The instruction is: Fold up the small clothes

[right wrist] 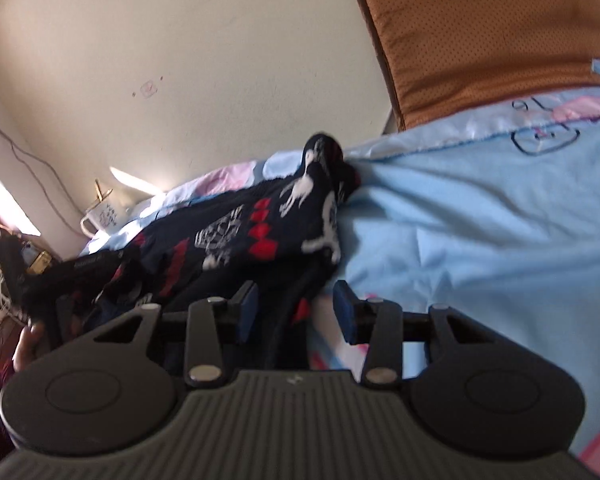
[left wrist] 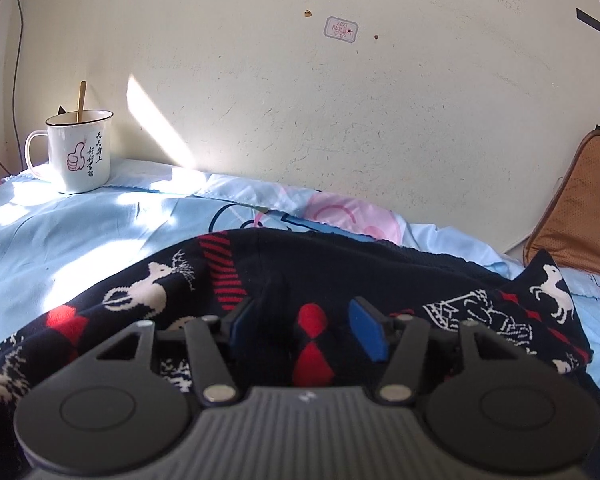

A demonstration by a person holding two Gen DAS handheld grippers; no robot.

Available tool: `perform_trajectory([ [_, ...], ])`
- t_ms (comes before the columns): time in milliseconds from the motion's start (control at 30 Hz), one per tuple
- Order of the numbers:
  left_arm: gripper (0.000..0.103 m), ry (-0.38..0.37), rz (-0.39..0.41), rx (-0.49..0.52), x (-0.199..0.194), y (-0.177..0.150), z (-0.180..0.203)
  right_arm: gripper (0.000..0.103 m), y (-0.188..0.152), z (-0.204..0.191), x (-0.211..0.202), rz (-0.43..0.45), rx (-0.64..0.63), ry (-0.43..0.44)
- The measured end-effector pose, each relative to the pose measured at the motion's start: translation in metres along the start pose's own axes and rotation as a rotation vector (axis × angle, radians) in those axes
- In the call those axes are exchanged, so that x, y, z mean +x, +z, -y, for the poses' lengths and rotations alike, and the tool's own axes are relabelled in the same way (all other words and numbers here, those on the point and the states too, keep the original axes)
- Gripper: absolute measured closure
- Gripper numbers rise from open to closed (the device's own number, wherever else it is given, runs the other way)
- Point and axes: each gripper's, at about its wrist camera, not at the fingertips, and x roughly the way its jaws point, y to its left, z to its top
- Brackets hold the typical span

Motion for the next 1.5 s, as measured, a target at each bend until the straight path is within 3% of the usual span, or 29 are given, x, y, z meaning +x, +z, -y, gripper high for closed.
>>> perform_trajectory([
  [67, 0.051, 0.002, -0.005, -0.001, 0.001, 0.000, 0.001, 0.060, -0.019, -0.010, 0.001, -0.029, -0.010, -0.004],
  [100, 0.051, 0.000, -0.007, -0.001, 0.001, 0.000, 0.000, 0.084, -0.026, -0.015, 0.002, -0.034, -0.022, -0.025],
  [133, 0.051, -0.003, -0.008, -0.001, 0.001, -0.001, -0.001, 0.095, -0.032, -0.021, 0.000, -0.027, -0.039, -0.064],
  [167, 0.051, -0.004, -0.007, -0.002, 0.001, -0.001, -0.001, 0.096, -0.037, -0.025, -0.008, 0.000, -0.055, -0.086],
  [300, 0.051, 0.021, -0.006, -0.001, 0.002, -0.001, 0.000, 0.097, -0.048, -0.019, -0.056, 0.104, -0.044, -0.217],
  [367, 0.049, 0.032, -0.022, 0.016, 0.005, -0.001, 0.004, 0.096, -0.056, 0.001, -0.058, 0.046, 0.037, -0.194],
  [433, 0.040, 0.035, -0.038, 0.049, 0.007, 0.000, 0.009, 0.095, -0.061, 0.007, -0.054, 0.018, 0.065, -0.181],
  [500, 0.036, 0.015, -0.073, 0.037, -0.001, -0.002, 0.008, 0.080, -0.057, 0.001, -0.064, 0.057, 0.061, -0.179],
  [567, 0.036, -0.055, -0.100, -0.032, -0.018, -0.001, -0.003, 0.073, -0.054, -0.004, -0.081, 0.094, 0.044, -0.112],
  [600, 0.036, -0.111, -0.104, -0.063, -0.035, -0.001, -0.011, 0.066, -0.053, -0.004, -0.088, 0.088, 0.032, -0.083],
  [667, 0.034, -0.175, -0.092, -0.073, -0.068, -0.004, -0.022, 0.060, -0.057, -0.012, -0.102, 0.055, -0.022, -0.074],
  [800, 0.022, -0.253, -0.032, -0.020, -0.144, -0.023, -0.045, 0.060, -0.085, -0.012, -0.118, -0.007, -0.061, -0.066],
  [967, 0.020, -0.268, -0.034, 0.027, -0.195, -0.048, -0.067, 0.059, -0.115, -0.017, -0.102, 0.006, -0.058, -0.041],
  [1067, 0.020, -0.264, -0.050, 0.025, -0.205, -0.060, -0.069, 0.061, -0.123, -0.023, -0.087, 0.037, -0.069, -0.011],
  [1100, 0.020, -0.268, -0.058, 0.029, -0.206, -0.064, -0.068, 0.071, -0.124, -0.026, -0.082, 0.042, -0.084, -0.014],
  [1133, 0.020, -0.270, -0.069, 0.037, -0.207, -0.070, -0.066, 0.088, -0.125, -0.030, -0.080, 0.028, -0.100, -0.018],
  [1167, 0.020, -0.269, -0.081, 0.048, -0.208, -0.077, -0.064, 0.093, -0.125, -0.032, -0.083, 0.021, -0.093, -0.024],
  [1267, 0.020, -0.268, -0.136, 0.080, -0.212, -0.102, -0.060, 0.093, -0.123, -0.035, -0.115, -0.012, -0.073, 0.036],
  [1367, 0.019, -0.297, -0.198, 0.077, -0.217, -0.121, -0.058, 0.094, -0.130, -0.045, -0.158, -0.053, -0.161, 0.032],
  [1433, 0.012, -0.329, -0.239, 0.069, -0.219, -0.131, -0.059, 0.096, -0.134, -0.049, -0.160, -0.129, -0.199, -0.010],
  [1500, 0.010, -0.326, -0.247, 0.074, -0.222, -0.137, -0.057, 0.097, -0.127, -0.049, -0.155, -0.141, -0.253, -0.106],
])
